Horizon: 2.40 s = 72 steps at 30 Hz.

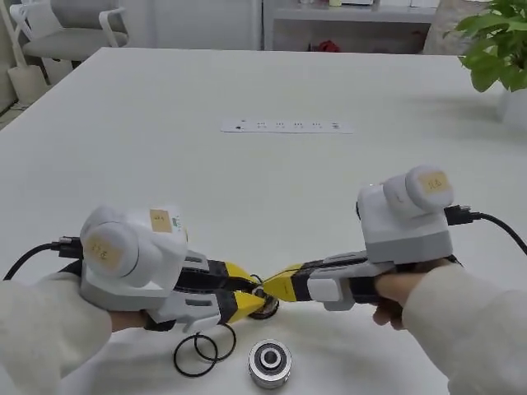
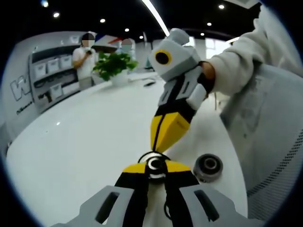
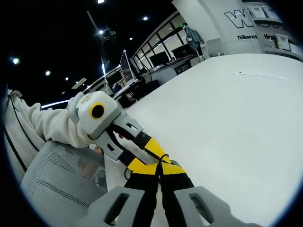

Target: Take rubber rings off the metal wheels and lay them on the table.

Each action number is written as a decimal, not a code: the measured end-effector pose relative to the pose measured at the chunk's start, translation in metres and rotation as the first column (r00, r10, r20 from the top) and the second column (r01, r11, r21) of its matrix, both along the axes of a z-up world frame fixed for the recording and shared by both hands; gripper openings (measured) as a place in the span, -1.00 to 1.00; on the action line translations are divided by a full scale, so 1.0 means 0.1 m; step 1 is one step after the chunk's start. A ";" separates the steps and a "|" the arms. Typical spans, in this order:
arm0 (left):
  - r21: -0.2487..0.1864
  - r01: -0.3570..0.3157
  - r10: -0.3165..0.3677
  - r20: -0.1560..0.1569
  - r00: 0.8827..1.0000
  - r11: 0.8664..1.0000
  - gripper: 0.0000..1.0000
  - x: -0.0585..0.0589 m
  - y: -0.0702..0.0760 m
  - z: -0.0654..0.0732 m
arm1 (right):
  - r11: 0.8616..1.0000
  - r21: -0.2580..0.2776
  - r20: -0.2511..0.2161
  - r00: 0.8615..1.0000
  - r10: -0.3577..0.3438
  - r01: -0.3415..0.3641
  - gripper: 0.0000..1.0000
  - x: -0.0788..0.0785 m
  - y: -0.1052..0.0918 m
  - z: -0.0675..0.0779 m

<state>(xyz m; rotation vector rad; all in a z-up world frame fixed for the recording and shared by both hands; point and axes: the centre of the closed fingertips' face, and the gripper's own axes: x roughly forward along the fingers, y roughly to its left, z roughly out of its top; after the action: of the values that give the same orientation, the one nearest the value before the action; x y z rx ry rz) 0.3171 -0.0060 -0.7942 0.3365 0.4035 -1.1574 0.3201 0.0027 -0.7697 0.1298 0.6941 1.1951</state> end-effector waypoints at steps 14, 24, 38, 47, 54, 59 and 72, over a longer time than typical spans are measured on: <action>0.026 -0.010 0.009 0.014 1.000 1.000 -0.72 0.00 -0.01 0.01 | 0.999 -0.030 0.004 1.000 -0.015 0.015 -1.00 0.02 -0.07 -0.09; 0.042 0.013 -0.014 0.024 1.000 0.999 -0.68 -0.03 -0.02 0.08 | 0.999 -0.025 -0.004 0.999 -0.035 0.035 -1.00 0.05 -0.12 -0.09; -0.011 -0.022 0.023 0.071 0.997 1.000 -0.40 0.03 0.08 0.51 | 0.997 0.009 -0.005 0.997 -0.074 0.074 -1.00 0.09 -0.15 0.01; -0.086 -0.059 0.069 0.106 0.992 0.995 -0.08 0.02 0.22 0.92 | 0.993 0.066 -0.011 0.995 -0.101 0.101 -1.00 0.12 -0.14 0.18; -0.091 -0.060 0.071 0.123 0.990 0.994 0.11 -0.11 0.35 0.99 | 0.988 0.112 -0.018 0.994 -0.105 0.106 -1.00 0.12 -0.09 0.31; -0.076 -0.054 0.064 0.137 0.988 0.996 0.18 -0.17 0.42 1.01 | 0.988 0.131 -0.030 0.996 -0.080 0.084 -1.00 0.04 -0.01 0.36; -0.122 -0.193 0.210 0.156 0.965 0.974 0.52 -0.19 0.88 1.08 | 0.990 0.143 -0.046 0.999 -0.012 0.019 -1.00 -0.10 0.17 0.38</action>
<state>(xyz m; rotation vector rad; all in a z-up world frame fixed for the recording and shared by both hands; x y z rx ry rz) 0.2978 0.0817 -0.6866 0.2912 0.2213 -0.9387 0.3101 0.0194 -0.7314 0.2827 0.6455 1.2302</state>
